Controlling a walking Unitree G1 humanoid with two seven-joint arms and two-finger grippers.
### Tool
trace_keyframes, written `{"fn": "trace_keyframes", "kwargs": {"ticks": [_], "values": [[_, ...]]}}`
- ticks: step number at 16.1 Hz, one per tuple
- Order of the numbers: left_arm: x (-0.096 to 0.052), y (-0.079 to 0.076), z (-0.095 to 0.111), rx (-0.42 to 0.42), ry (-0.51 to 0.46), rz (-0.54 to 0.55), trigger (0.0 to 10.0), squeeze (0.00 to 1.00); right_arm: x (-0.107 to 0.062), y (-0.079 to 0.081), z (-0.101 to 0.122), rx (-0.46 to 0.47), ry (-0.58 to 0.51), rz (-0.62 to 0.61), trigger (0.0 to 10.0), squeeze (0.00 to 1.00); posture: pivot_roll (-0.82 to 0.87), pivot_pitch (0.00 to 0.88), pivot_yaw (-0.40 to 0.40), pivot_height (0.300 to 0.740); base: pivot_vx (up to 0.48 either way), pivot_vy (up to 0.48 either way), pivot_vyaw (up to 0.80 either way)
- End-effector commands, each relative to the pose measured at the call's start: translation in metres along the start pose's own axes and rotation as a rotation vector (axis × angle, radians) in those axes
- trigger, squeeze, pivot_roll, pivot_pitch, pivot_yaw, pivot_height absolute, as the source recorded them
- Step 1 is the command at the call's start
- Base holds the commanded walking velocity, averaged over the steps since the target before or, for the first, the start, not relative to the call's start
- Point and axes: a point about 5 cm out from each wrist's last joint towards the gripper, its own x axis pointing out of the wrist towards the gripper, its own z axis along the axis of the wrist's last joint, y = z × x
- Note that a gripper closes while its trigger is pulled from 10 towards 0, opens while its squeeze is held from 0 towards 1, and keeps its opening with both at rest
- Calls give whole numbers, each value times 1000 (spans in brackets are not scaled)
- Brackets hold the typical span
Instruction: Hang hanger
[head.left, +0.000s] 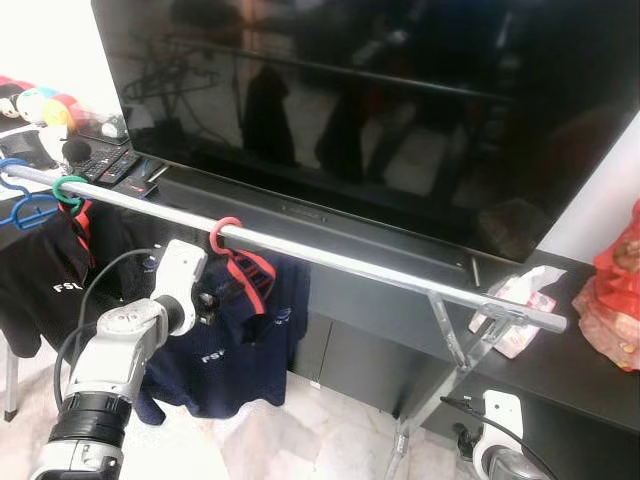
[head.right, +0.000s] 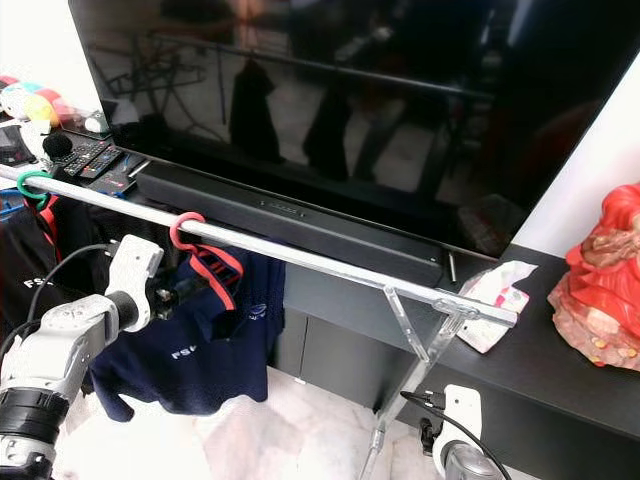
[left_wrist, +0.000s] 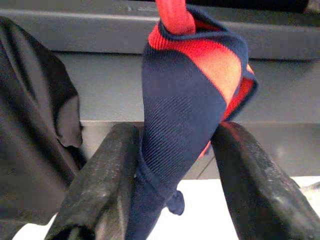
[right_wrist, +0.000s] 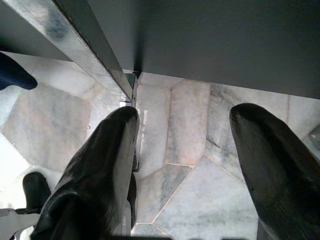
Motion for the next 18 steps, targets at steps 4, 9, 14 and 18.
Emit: {"fn": "trace_keyframes", "kwargs": {"ticks": [4,9,14,18], "values": [[2,0,2,74,18,-27,10000,0,0,-3,1,12,-9,-12,10000,0,49,0,-94,716,0,0,0],[11,-2,2,99,11,-9,10000,0,0,-3,2,11,-10,-10,10000,0,46,0,-95,716,0,0,0],[19,-8,-1,119,23,-30,4863,0,0,-3,1,15,-9,-11,10000,0,43,0,-92,716,0,0,0],[22,-10,-2,124,16,-37,0,0,0,-2,1,17,-8,-11,10000,0,42,0,-90,716,0,0,0]]}}
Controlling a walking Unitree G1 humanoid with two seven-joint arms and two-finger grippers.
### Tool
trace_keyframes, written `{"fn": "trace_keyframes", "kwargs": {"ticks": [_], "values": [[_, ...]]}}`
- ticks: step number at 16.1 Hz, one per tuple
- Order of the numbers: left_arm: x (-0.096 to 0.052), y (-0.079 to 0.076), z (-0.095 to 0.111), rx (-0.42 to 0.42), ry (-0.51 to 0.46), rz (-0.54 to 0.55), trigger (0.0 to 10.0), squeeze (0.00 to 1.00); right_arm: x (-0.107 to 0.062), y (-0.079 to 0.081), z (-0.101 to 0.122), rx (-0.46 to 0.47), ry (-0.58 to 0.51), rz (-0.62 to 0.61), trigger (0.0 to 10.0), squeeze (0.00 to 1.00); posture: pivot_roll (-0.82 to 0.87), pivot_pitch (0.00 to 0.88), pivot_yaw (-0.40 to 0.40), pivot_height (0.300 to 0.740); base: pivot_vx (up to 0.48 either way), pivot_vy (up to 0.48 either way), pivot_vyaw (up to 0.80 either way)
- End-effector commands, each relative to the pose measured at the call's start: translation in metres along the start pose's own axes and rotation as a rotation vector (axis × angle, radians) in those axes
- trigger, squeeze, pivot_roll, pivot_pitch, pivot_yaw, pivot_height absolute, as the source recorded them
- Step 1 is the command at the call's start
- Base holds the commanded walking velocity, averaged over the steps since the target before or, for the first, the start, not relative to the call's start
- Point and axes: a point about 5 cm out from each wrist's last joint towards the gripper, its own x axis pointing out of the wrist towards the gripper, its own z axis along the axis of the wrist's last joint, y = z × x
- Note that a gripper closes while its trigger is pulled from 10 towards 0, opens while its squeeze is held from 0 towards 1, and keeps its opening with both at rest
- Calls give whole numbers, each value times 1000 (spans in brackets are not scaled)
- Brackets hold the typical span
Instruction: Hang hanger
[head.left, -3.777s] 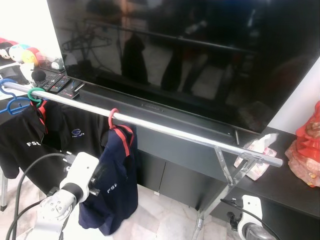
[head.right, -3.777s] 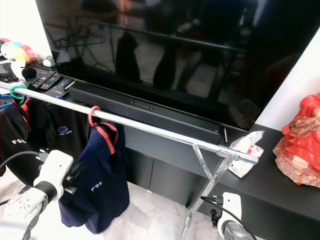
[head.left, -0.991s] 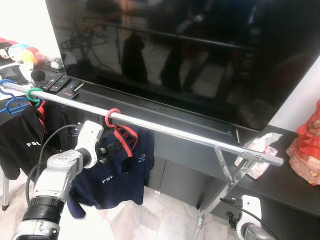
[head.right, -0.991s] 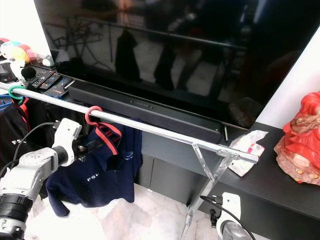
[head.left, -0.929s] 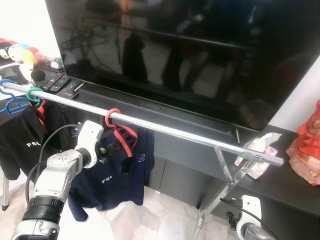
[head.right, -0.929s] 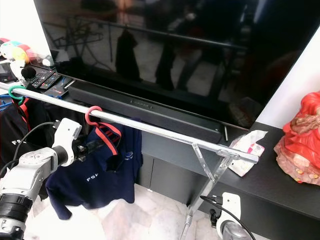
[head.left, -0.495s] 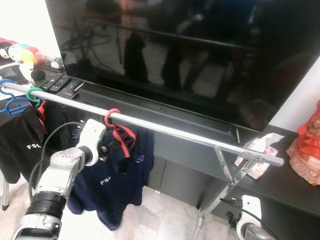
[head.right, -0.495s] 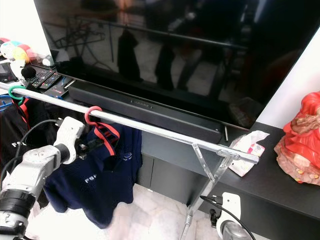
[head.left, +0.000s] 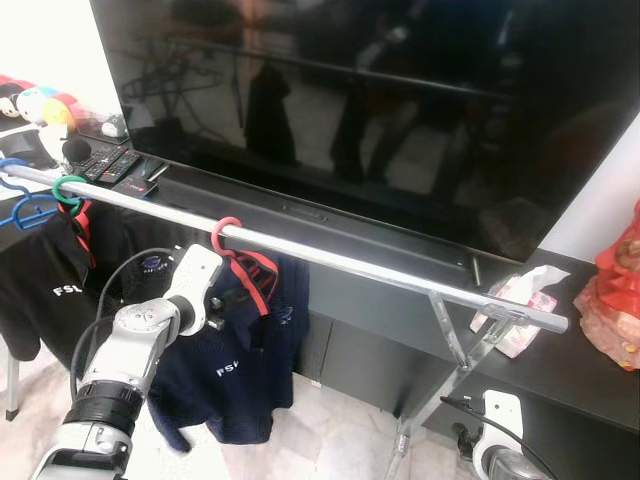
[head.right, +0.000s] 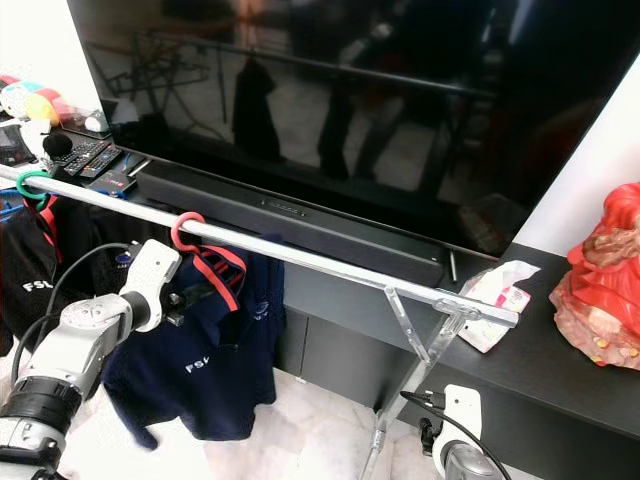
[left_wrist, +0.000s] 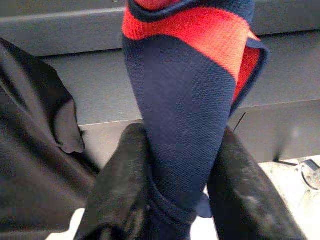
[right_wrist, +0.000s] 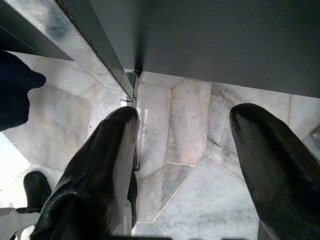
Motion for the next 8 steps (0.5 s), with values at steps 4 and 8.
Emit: {"fn": "trace_keyframes", "kwargs": {"ticks": [4,8], "values": [[4,-3,4,8,-17,-11,0,0,0,-2,1,15,-7,-11,10000,0,43,0,-92,716,0,0,0],[5,-5,4,3,-19,-15,0,0,0,-2,1,16,-8,-10,10000,0,43,0,-92,716,0,0,0]]}}
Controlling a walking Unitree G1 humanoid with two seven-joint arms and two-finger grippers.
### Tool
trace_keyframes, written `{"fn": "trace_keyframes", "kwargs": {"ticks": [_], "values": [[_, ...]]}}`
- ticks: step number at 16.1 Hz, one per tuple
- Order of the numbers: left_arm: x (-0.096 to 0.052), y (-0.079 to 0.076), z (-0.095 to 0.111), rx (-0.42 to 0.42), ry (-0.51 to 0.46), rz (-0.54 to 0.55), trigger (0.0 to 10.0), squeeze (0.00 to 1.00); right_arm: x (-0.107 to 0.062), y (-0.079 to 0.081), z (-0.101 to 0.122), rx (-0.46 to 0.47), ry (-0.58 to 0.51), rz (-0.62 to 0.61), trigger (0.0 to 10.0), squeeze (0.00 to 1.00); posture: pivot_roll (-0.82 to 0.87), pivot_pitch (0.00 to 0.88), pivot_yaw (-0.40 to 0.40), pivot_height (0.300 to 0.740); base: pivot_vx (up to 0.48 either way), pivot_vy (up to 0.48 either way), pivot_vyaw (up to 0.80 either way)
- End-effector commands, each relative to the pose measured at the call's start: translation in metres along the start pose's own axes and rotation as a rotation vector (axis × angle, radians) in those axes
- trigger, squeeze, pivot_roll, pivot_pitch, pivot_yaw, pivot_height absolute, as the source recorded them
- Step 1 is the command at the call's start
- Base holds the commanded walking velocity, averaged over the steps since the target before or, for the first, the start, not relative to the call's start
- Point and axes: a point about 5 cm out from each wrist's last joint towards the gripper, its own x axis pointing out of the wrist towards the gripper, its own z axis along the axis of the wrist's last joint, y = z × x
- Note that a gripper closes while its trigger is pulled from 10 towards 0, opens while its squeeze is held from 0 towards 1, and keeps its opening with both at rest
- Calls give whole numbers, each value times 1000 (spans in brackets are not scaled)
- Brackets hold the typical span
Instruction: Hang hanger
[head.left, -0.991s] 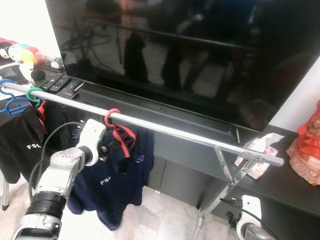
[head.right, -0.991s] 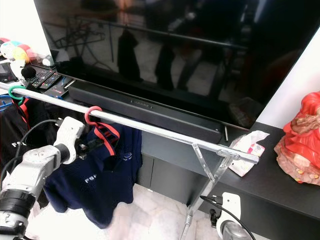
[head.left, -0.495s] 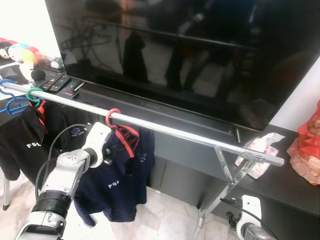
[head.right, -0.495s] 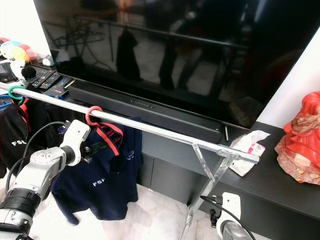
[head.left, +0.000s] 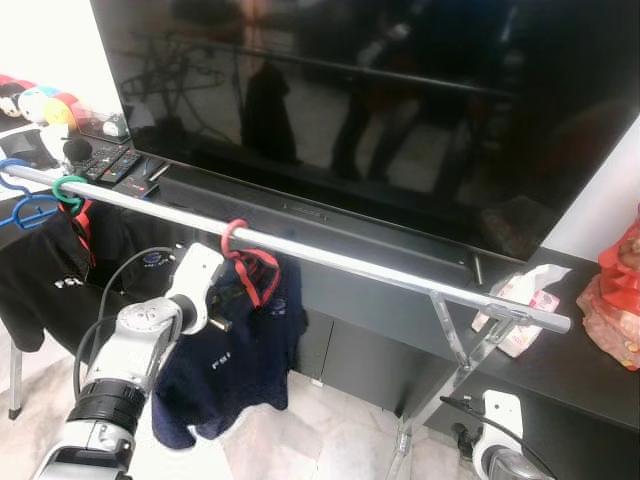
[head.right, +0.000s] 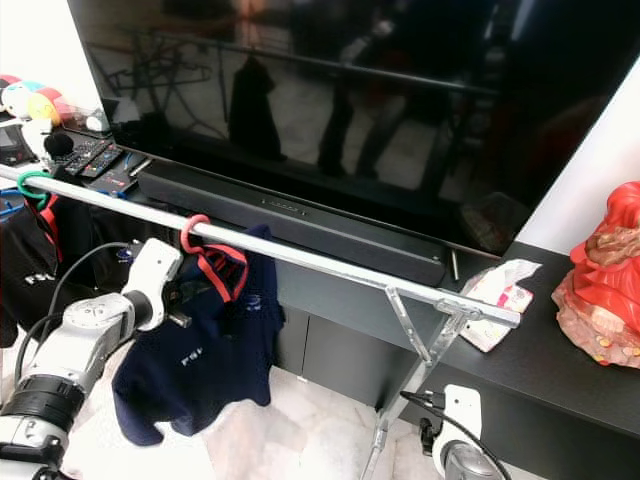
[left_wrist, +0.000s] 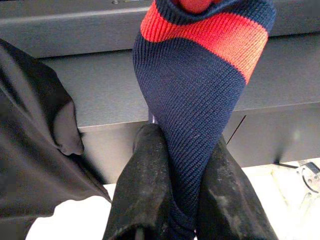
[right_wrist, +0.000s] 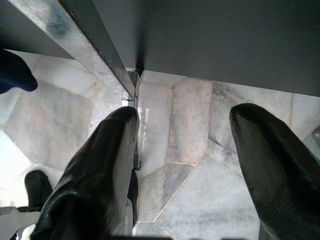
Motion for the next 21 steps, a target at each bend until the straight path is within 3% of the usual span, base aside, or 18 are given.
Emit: {"fn": "trace_keyframes", "kwargs": {"ticks": [1,4,11,13,15,18,21], "values": [[3,-4,3,6,-10,-17,0,0,0,-2,1,15,-8,-11,10000,0,43,0,-92,716,0,0,0],[3,-5,4,-1,-20,-5,0,0,0,-2,2,15,-9,-10,10000,0,44,0,-93,716,0,0,0],[-13,-11,13,-26,-170,181,0,0,0,-2,2,10,-7,-8,10000,0,49,0,-99,716,0,0,0],[-23,-14,20,52,-249,213,0,0,0,-3,2,1,-5,-7,10000,0,55,0,-103,716,0,0,0],[-39,-10,25,62,-302,253,0,0,0,-3,2,-1,-6,-5,10000,0,57,0,-101,716,0,0,0],[-69,-19,17,122,-318,194,0,0,0,-4,2,0,-4,-9,10000,0,59,0,-104,716,0,0,0],[-109,-36,-13,196,-178,57,0,0,0,-6,2,-9,0,-11,10000,0,81,0,-120,716,0,0,0]]}}
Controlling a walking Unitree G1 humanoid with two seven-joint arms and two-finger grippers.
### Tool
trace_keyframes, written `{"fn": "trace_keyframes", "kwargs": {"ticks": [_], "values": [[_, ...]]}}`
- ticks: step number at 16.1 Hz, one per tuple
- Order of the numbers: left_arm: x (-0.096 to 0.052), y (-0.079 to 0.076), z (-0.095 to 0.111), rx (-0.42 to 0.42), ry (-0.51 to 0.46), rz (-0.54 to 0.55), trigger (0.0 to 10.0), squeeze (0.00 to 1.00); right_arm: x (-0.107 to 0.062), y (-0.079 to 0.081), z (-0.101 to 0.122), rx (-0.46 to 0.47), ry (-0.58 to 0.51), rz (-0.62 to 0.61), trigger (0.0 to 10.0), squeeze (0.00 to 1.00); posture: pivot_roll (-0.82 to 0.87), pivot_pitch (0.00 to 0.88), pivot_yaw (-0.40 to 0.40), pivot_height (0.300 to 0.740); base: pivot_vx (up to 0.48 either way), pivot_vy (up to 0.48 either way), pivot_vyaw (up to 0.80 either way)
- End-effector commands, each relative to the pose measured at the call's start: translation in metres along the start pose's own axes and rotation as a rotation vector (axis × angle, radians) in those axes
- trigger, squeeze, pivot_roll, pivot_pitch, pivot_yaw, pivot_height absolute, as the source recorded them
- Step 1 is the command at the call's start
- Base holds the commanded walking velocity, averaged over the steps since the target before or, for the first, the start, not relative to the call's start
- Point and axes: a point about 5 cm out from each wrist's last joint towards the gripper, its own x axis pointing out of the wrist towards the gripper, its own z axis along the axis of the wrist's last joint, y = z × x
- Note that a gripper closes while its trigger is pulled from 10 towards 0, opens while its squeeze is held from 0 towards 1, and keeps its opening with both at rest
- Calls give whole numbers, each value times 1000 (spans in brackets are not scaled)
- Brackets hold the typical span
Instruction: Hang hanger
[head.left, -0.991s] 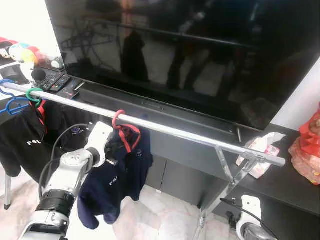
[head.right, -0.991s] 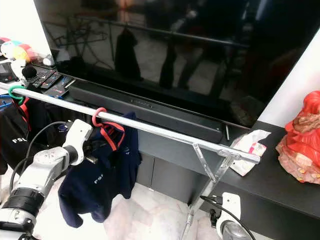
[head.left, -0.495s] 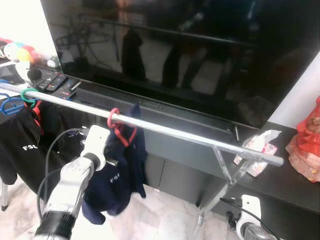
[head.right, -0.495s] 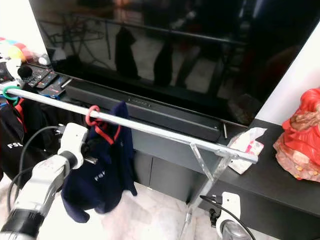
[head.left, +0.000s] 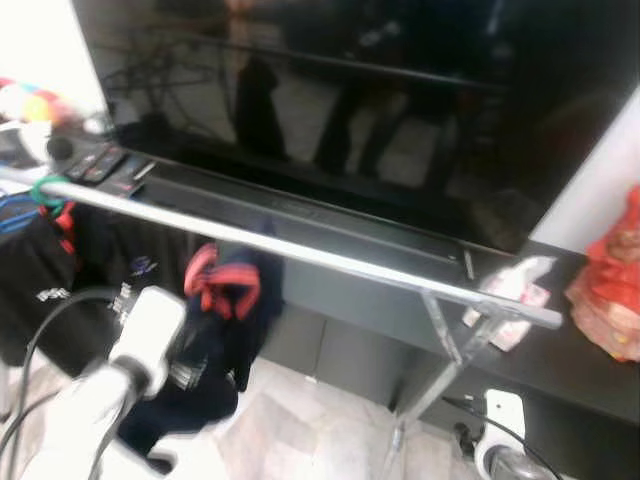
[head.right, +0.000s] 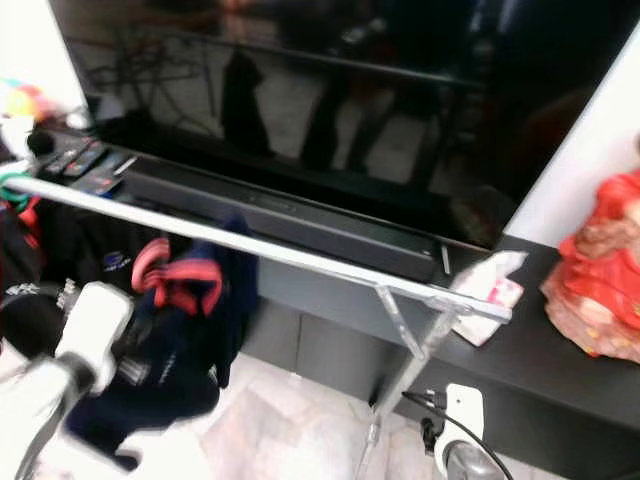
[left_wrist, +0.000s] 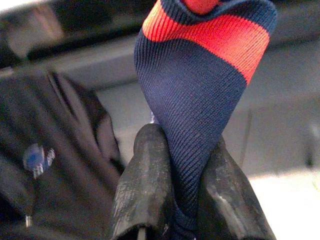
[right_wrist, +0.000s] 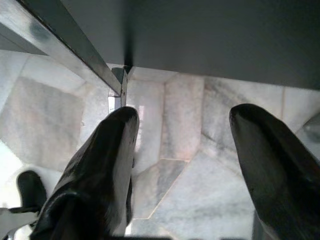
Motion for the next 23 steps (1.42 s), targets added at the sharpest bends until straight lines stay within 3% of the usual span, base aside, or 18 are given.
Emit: {"fn": "trace_keyframes", "kwargs": {"ticks": [1,2,3,4,6,8,10,14,23], "values": [[-14,-6,5,-9,9,-82,0,0,0,-5,0,-9,5,-10,10000,0,88,0,-123,716,0,0,0],[-31,-4,-9,-38,92,-66,1098,0,0,-5,0,-12,6,-8,10000,0,100,0,-128,716,0,0,0],[-33,-2,-13,-43,108,-37,1647,0,0,-5,0,-3,5,-11,10000,0,111,0,-133,716,0,0,0],[-35,5,-27,-56,139,65,10000,0,0,-5,0,12,2,-18,10000,0,109,0,-129,716,0,0,0],[-38,19,-55,-119,190,304,10000,0,0,-4,0,18,0,-23,10000,0,100,0,-124,716,0,0,0],[-42,30,-78,-269,208,527,10000,0,0,-3,-1,24,2,-27,10000,0,90,0,-116,716,0,0,0],[-42,33,-89,-312,226,661,10000,0,0,-3,-2,28,5,-30,10000,0,76,0,-109,716,0,0,0],[-23,30,-72,-345,85,615,10000,0,-1,-4,-3,31,5,-35,10000,0,73,0,-107,716,-64,0,0],[-12,27,-65,-349,37,577,10000,0,-1,-4,-5,37,10,-38,10000,0,60,0,-96,716,-272,0,0]]}}
